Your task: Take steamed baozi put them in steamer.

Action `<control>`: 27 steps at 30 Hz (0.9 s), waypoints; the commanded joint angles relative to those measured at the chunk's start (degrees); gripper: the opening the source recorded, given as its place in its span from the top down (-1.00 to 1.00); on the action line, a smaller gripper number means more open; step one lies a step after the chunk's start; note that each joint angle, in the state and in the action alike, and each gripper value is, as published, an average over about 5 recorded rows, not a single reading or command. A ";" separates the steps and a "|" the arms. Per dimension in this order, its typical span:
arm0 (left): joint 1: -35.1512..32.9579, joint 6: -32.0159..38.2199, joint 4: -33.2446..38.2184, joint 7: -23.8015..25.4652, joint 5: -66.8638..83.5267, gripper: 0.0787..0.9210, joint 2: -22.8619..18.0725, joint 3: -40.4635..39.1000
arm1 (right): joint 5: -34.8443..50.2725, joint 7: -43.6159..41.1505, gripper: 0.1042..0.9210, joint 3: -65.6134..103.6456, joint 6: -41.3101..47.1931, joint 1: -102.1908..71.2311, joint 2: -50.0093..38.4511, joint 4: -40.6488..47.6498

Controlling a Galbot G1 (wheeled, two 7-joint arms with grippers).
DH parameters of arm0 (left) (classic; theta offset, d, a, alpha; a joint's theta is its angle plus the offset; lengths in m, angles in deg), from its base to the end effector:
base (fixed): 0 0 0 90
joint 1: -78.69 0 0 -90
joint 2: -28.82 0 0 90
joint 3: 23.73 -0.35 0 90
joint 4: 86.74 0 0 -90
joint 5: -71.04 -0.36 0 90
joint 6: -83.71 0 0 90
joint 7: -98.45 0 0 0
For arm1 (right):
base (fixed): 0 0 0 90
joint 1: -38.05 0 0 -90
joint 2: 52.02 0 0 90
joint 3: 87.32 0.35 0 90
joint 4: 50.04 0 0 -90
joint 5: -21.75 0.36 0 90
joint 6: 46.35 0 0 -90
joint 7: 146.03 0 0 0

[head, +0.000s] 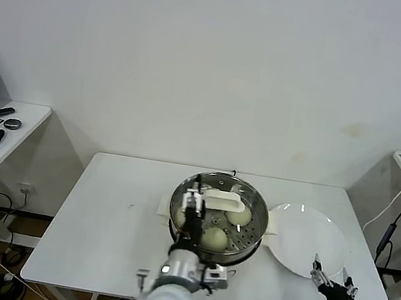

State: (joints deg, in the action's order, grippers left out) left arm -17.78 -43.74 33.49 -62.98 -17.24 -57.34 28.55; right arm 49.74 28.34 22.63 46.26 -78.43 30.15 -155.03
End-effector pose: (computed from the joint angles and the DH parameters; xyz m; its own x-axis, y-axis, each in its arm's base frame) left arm 0.2241 -0.1786 -0.2077 -0.9979 0.0588 0.0275 0.0423 0.2683 0.9624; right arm 0.1863 -0.1525 -0.3591 -0.9695 0.1878 0.1576 0.2208 0.9481 0.2288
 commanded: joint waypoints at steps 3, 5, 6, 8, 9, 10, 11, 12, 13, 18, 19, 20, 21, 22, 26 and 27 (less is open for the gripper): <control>-16.89 12.92 12.92 -20.22 42.98 -0.77 0.91 28.70 | -5.45 -4.82 -0.76 -4.91 -1.98 -5.54 -1.10 -5.35; -20.50 19.63 11.05 -19.80 56.72 -0.77 0.35 37.03 | -8.45 -5.43 -0.76 -7.30 -1.89 -6.84 -1.69 -5.42; -22.12 22.22 9.94 -19.14 63.01 -0.77 0.24 40.52 | -9.76 -5.58 -0.76 -8.42 -1.87 -7.30 -2.01 -5.32; -24.97 24.14 7.50 -18.81 72.41 -0.77 0.26 45.16 | -11.08 -5.47 -0.76 -9.82 -1.92 -7.99 -2.67 -5.16; -26.22 24.13 6.24 -19.27 75.67 -0.77 0.24 46.47 | -11.25 -5.37 -0.76 -10.38 -1.95 -8.30 -2.99 -5.14; -27.31 24.01 5.12 -19.54 77.77 -0.77 0.08 47.30 | -11.23 -5.26 -0.76 -10.76 -1.97 -8.67 -3.30 -5.19; -28.56 24.70 3.78 -19.74 79.26 -0.77 -0.09 47.88 | -11.22 -5.10 -0.76 -11.07 -1.97 -9.09 -3.66 -5.24; -29.72 26.10 2.35 -20.11 79.84 -0.77 -0.22 47.93 | -11.29 -4.97 -0.76 -11.28 -1.96 -9.49 -3.98 -5.28; -30.76 28.35 0.99 -20.60 79.86 -0.77 -0.23 47.47 | -11.49 -4.78 -0.76 -11.42 -1.97 -9.91 -4.29 -5.29; -33.60 37.65 -2.96 -22.01 82.22 -0.77 -1.18 44.42 | -12.53 -3.70 -0.76 -12.15 -2.90 -11.55 -5.43 -4.82; -33.88 37.94 -3.16 -21.62 83.48 -0.77 -1.39 44.20 | -12.62 -3.58 -0.76 -12.09 -3.11 -11.65 -5.39 -4.65; -34.22 38.09 -3.29 -21.21 84.95 -0.77 -1.52 43.99 | -12.77 -3.58 -0.76 -11.94 -3.28 -11.74 -5.29 -4.53; -34.66 37.91 -3.26 -20.80 86.28 -0.77 -1.55 43.78 | -13.36 -3.80 -0.76 -11.70 -3.43 -11.87 -5.16 -4.51; -35.18 37.48 -3.10 -20.41 87.55 -0.77 -1.50 43.60 | -14.25 -4.17 -0.76 -11.38 -3.49 -12.09 -5.00 -4.60; -37.39 35.32 -1.45 -19.37 90.16 -0.77 -1.06 42.84 | -18.57 -5.99 -0.76 -10.45 -3.13 -13.60 -4.93 -5.63; -37.86 34.92 -0.83 -19.12 90.18 -0.77 -1.01 42.71 | -18.94 -6.26 -0.76 -10.38 -2.55 -14.03 -5.03 -6.23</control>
State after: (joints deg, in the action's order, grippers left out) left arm -47.53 -14.79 33.87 -81.26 54.60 -57.92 67.28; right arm 38.15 24.38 12.81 43.52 -88.72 25.96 -159.64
